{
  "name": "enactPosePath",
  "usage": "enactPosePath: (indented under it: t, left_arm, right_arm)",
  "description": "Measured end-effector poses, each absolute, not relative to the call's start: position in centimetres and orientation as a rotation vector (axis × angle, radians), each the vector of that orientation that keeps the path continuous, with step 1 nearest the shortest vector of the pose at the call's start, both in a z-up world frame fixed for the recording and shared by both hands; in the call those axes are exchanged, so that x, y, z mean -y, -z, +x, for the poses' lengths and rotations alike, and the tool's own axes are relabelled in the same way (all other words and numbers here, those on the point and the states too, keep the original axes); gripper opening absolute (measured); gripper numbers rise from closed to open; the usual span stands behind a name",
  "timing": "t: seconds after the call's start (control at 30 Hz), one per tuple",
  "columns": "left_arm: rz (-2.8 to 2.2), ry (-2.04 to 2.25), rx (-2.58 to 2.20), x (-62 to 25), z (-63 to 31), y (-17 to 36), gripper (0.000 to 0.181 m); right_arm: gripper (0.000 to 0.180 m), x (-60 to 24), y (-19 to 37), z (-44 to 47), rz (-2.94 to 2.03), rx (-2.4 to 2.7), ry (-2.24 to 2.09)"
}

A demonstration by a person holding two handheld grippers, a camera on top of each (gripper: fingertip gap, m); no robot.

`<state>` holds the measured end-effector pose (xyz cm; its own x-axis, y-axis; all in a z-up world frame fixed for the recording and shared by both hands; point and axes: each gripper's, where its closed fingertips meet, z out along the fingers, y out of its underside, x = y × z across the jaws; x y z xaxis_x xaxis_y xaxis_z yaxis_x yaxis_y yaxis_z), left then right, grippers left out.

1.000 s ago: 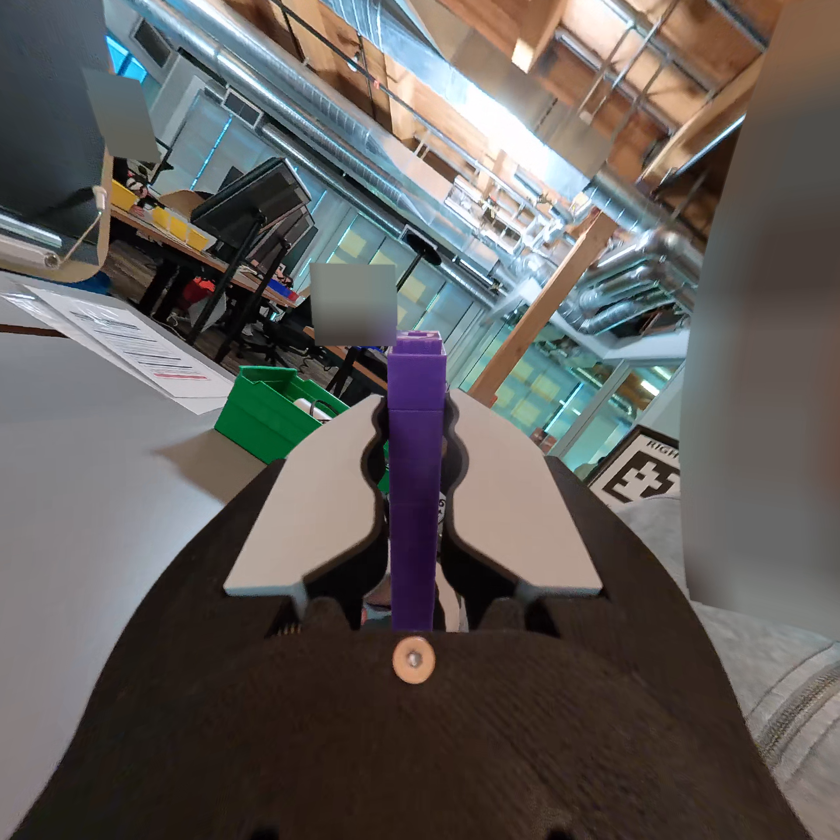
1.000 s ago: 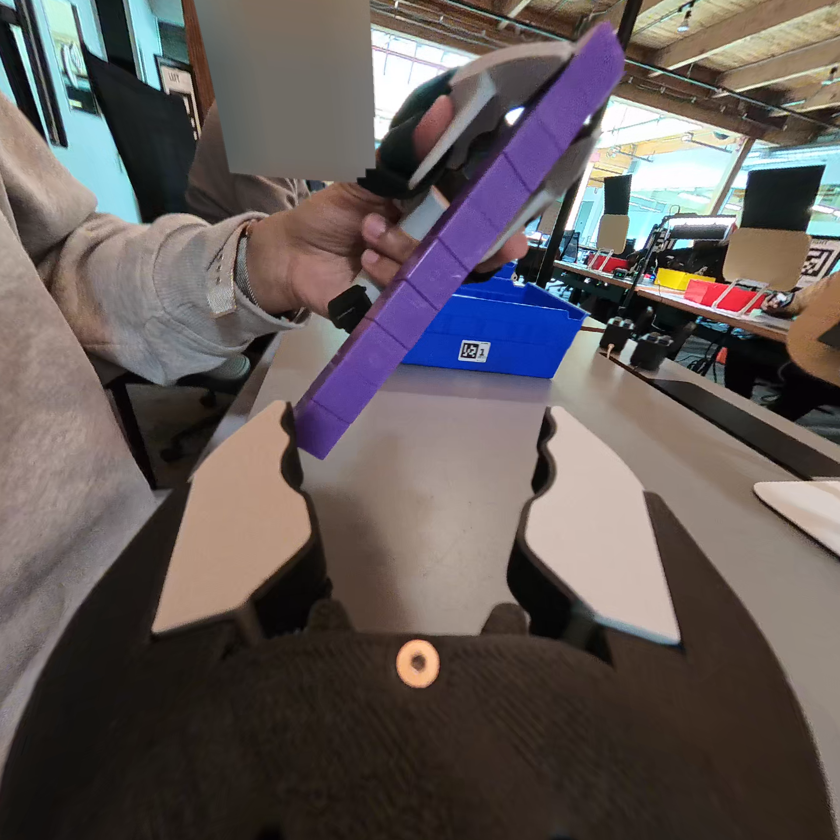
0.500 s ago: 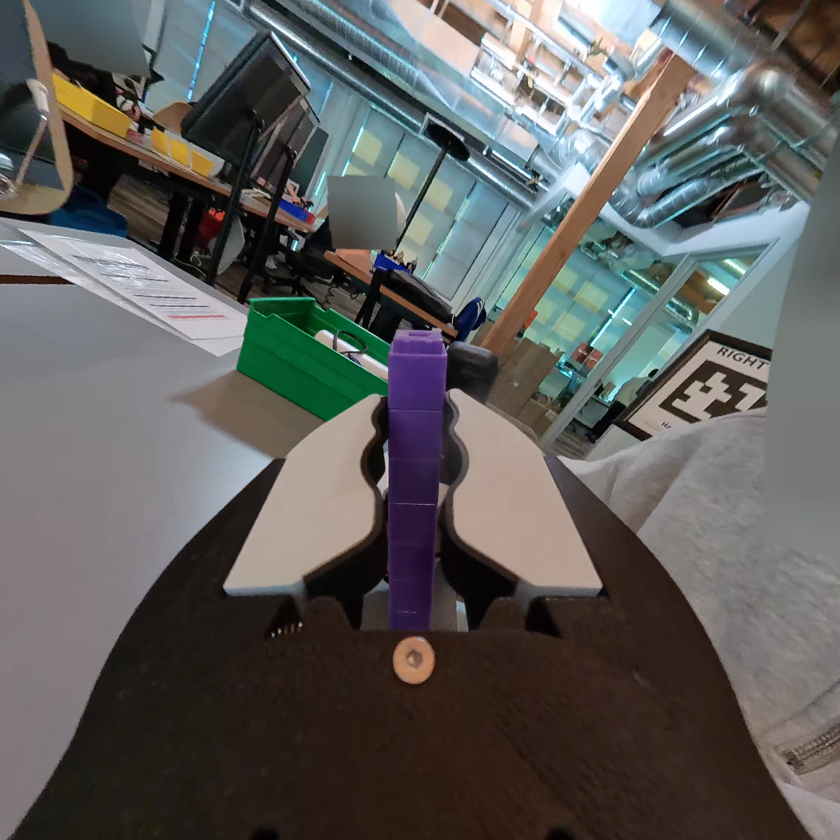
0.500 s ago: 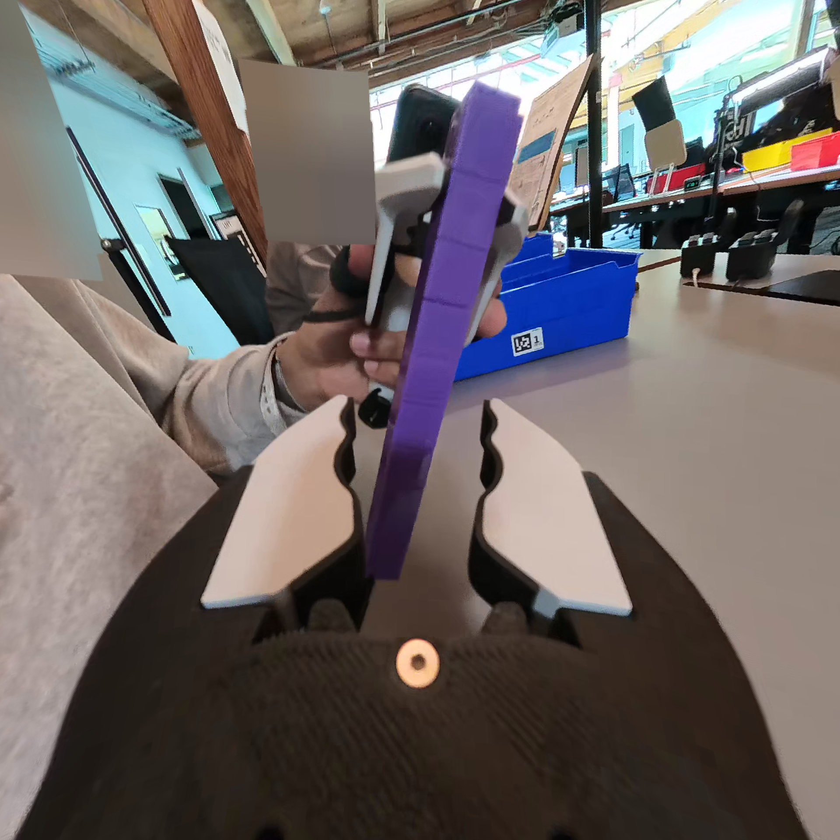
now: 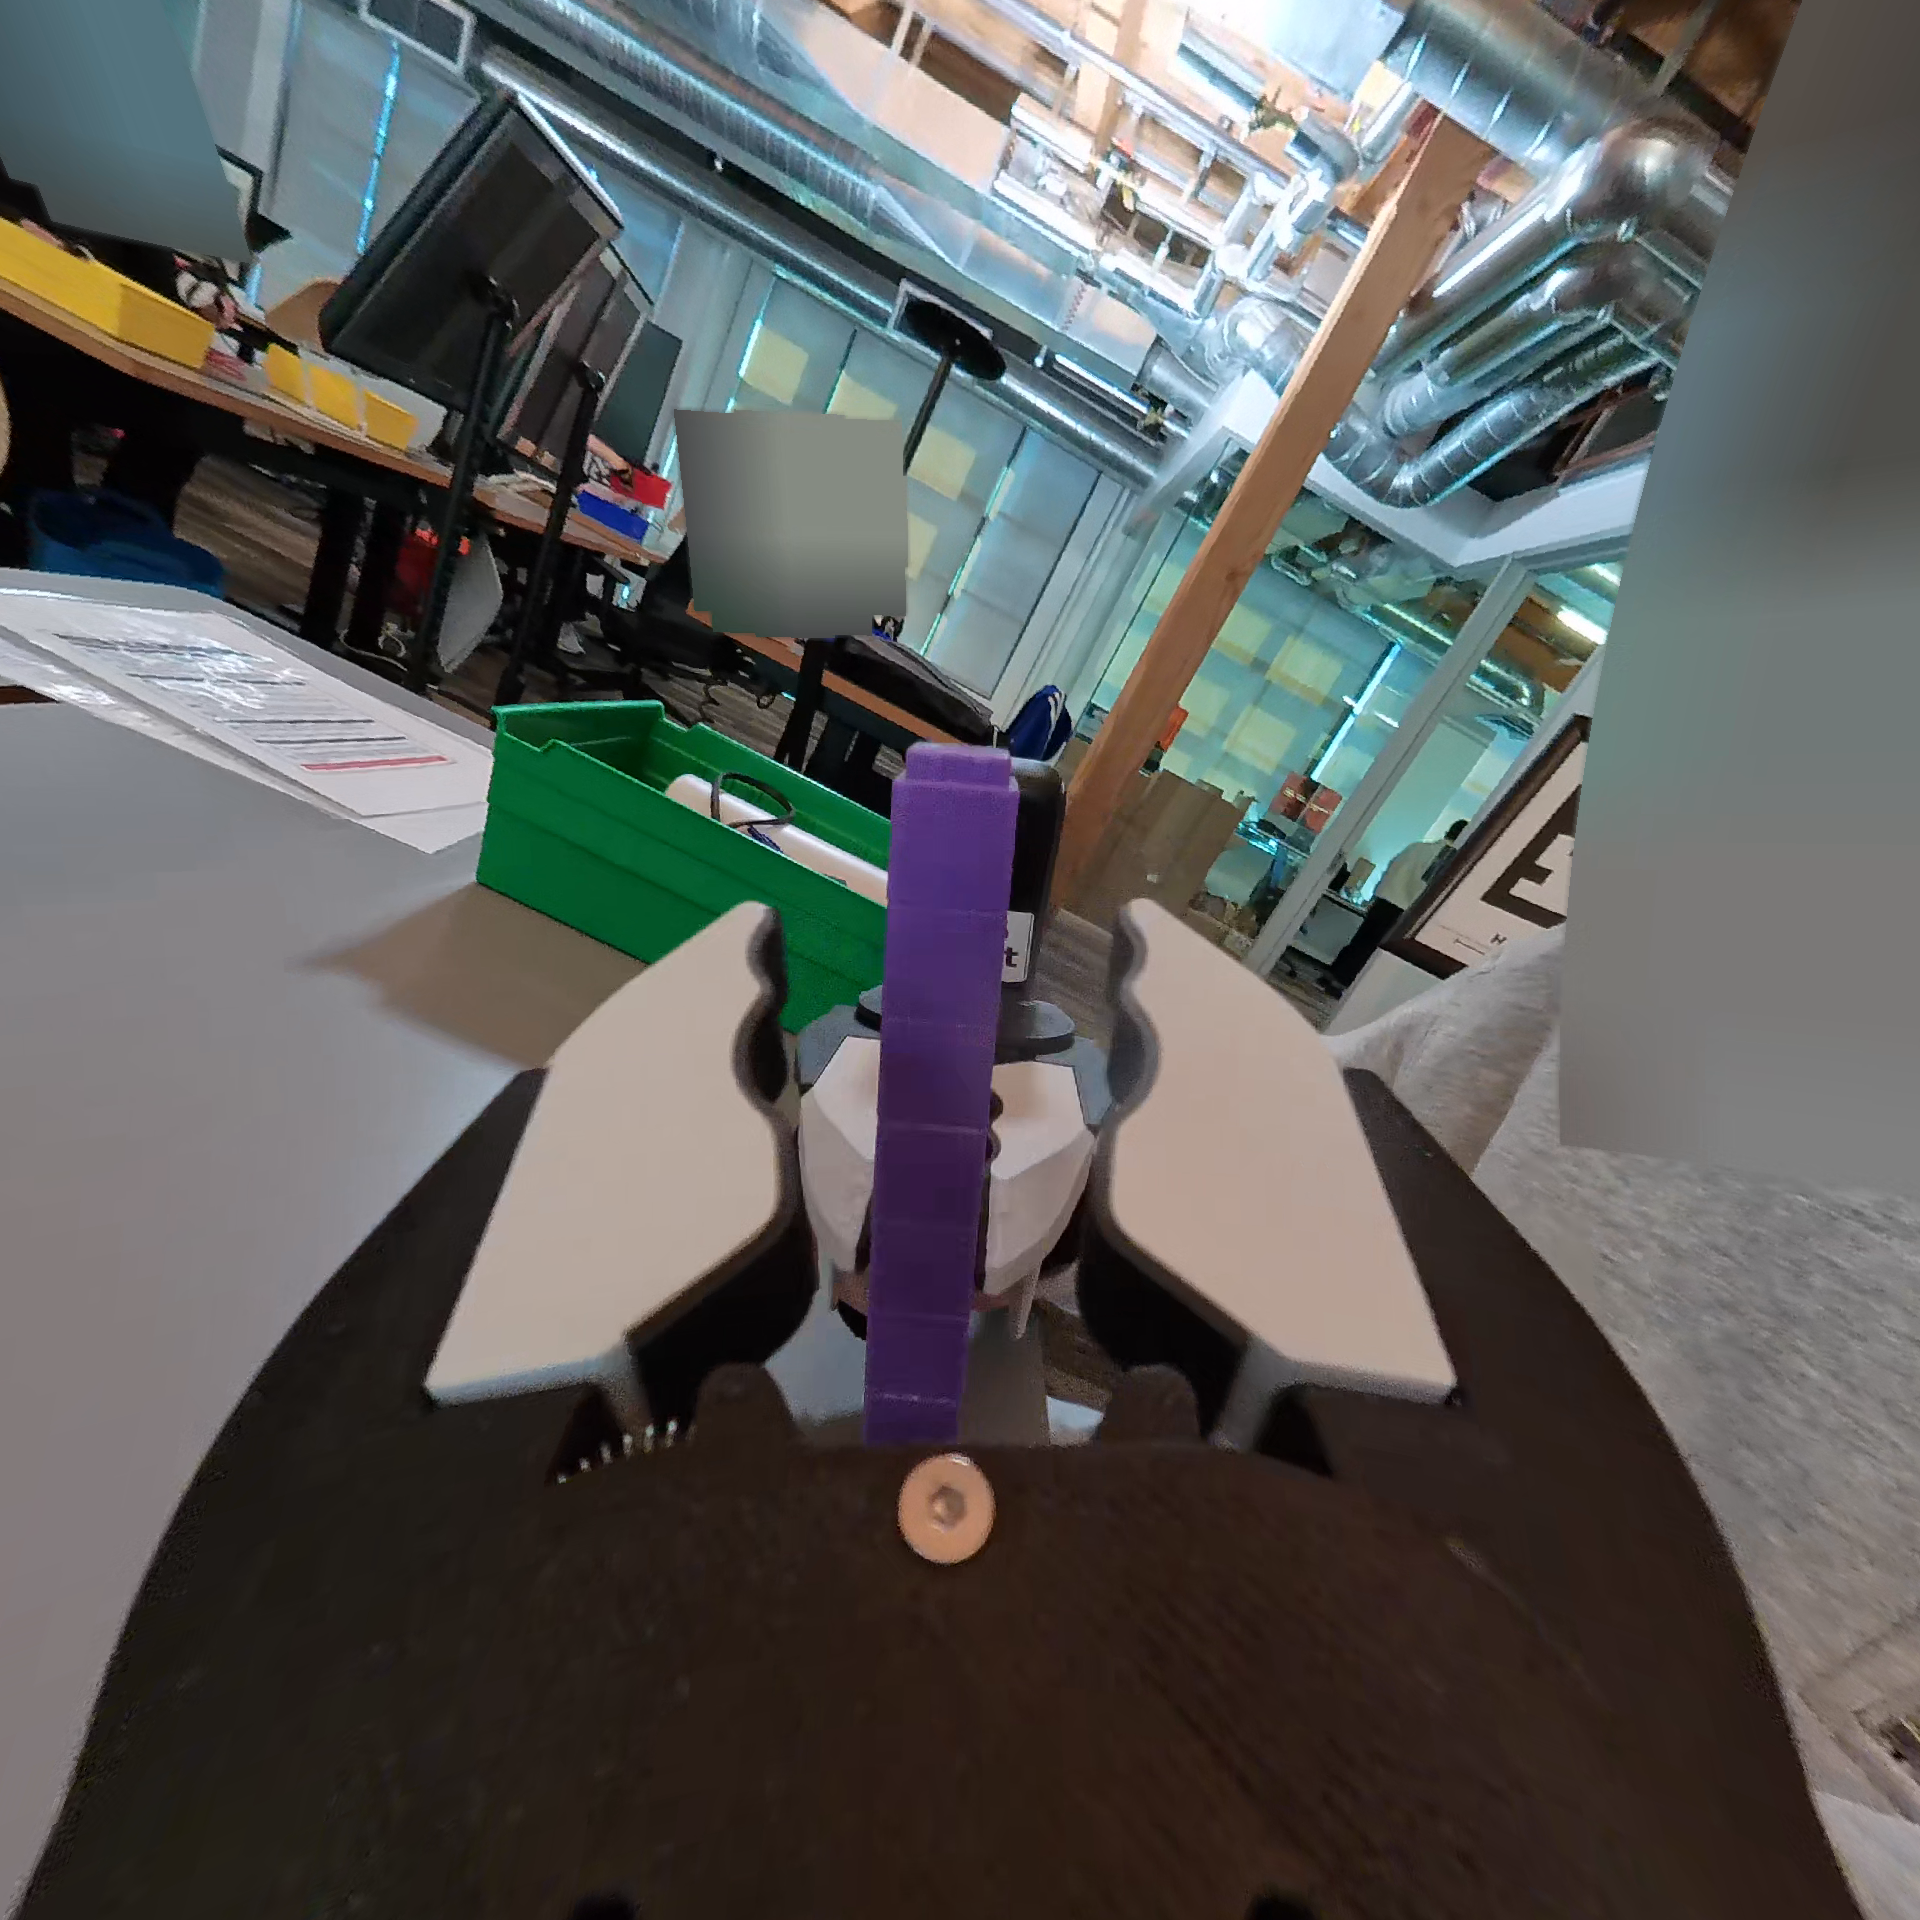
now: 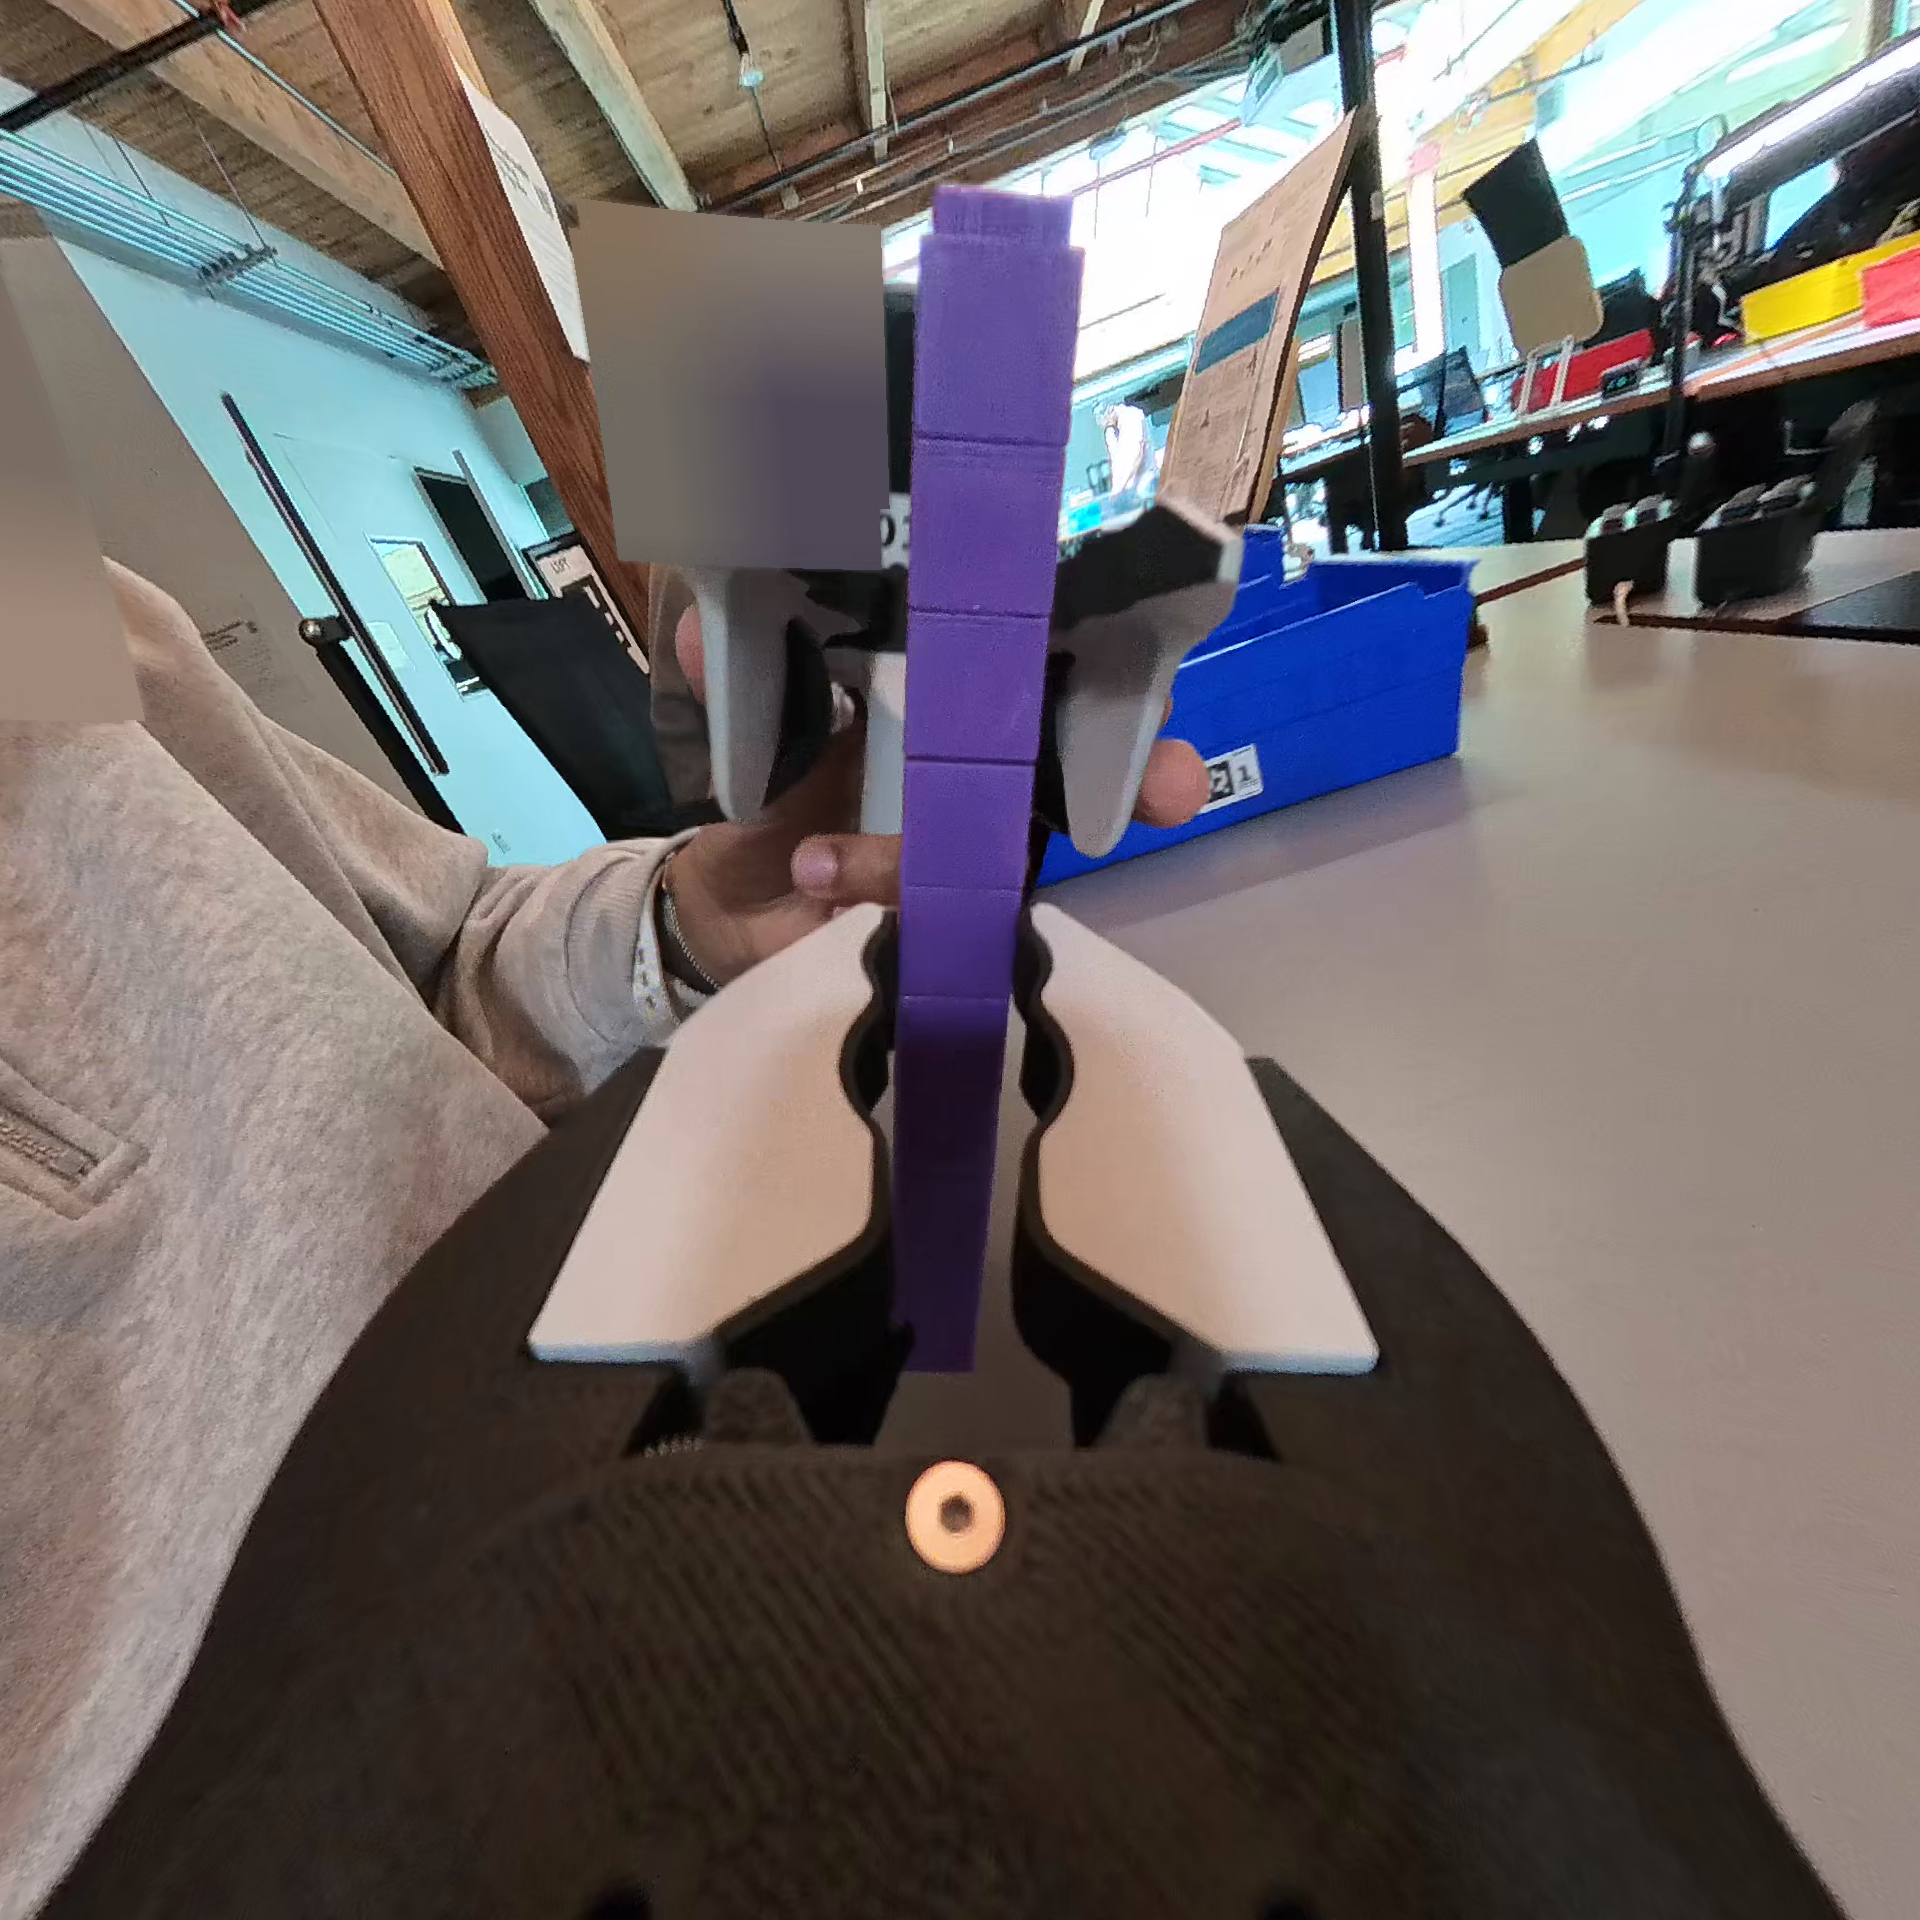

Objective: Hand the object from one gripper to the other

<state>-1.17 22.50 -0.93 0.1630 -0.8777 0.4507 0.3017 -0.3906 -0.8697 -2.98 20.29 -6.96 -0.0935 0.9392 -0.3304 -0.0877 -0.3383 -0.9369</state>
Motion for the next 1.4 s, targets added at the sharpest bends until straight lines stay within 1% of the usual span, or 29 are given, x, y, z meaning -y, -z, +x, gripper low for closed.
enactPosePath:
  t: [0.07,0.13,0.17,0.2,0.23,0.27,0.3,0.4,0.53,0.57,0.6,0.63,0.8,0.87,0.9,1.0,1.27,1.4]
  left_arm:
    - [-1.397,1.436,-0.597,-22.7,-1.3,1.0,0.071]
    - [-1.415,1.426,-0.634,-22.7,-1.1,1.9,0.075]
    - [-1.430,1.420,-0.664,-22.7,-1.0,2.5,0.073]
    - [-1.444,1.410,-0.695,-22.6,-0.9,3.2,0.068]
    - [-1.451,1.393,-0.733,-22.4,-0.8,3.8,0.055]
    - [-1.450,1.369,-0.780,-22.1,-0.8,4.5,0.037]
    - [-1.454,1.336,-0.829,-21.9,-0.6,5.2,0.031]
    - [-1.498,1.254,-0.933,-21.6,0.0,7.1,0.031]
    - [-1.515,1.294,-0.936,-21.2,0.9,7.9,0.032]
    - [-1.523,1.299,-0.933,-21.2,1.0,8.1,0.031]
    - [-1.524,1.299,-0.933,-21.2,1.1,8.3,0.026]
    - [-1.518,1.303,-0.942,-21.0,1.2,8.3,0.021]
    - [-1.503,1.302,-0.953,-20.9,1.2,8.0,0.021]
    - [-1.497,1.304,-0.937,-21.0,1.0,7.8,0.020]
    - [-1.493,1.307,-0.921,-21.2,0.9,7.7,0.020]
    - [-1.466,1.318,-0.848,-21.8,0.1,6.9,0.020]
    - [-1.367,1.325,-0.653,-23.5,-2.9,4.4,0.020]
    - [-1.327,1.342,-0.630,-23.3,-3.0,3.6,0.020]
  right_arm:
    - [0.022,-20.9,6.5,-2.4,-1.324,0.978,-1.564]
    - [0.022,-21.7,6.1,-1.7,-1.312,0.946,-1.560]
    - [0.022,-22.1,5.8,-1.4,-1.307,0.930,-1.555]
    - [0.022,-22.4,5.6,-1.0,-1.303,0.914,-1.551]
    - [0.022,-22.8,5.4,-0.7,-1.300,0.899,-1.549]
    - [0.022,-23.0,5.2,-0.5,-1.298,0.885,-1.548]
    - [0.022,-23.2,5.1,-0.3,-1.298,0.874,-1.547]
    - [0.022,-23.4,4.8,0.0,-1.292,0.867,-1.538]
    - [0.022,-22.9,4.7,-0.2,-1.277,0.896,-1.520]
    - [0.022,-22.8,4.6,-0.3,-1.274,0.904,-1.516]
    - [0.021,-22.6,4.6,-0.4,-1.271,0.912,-1.511]
    - [0.022,-22.5,4.6,-0.4,-1.267,0.917,-1.505]
    - [0.023,-22.4,4.3,-0.5,-1.239,0.913,-1.502]
    - [0.044,-22.7,4.2,-0.5,-1.238,0.881,-1.502]
    - [0.050,-23.0,4.1,-0.4,-1.235,0.858,-1.504]
    - [0.057,-23.6,4.1,-0.1,-1.233,0.812,-1.510]
    - [0.059,-23.0,7.6,-2.0,-1.378,0.921,-1.496]
    - [0.055,-21.8,8.9,-3.2,-1.429,0.987,-1.513]
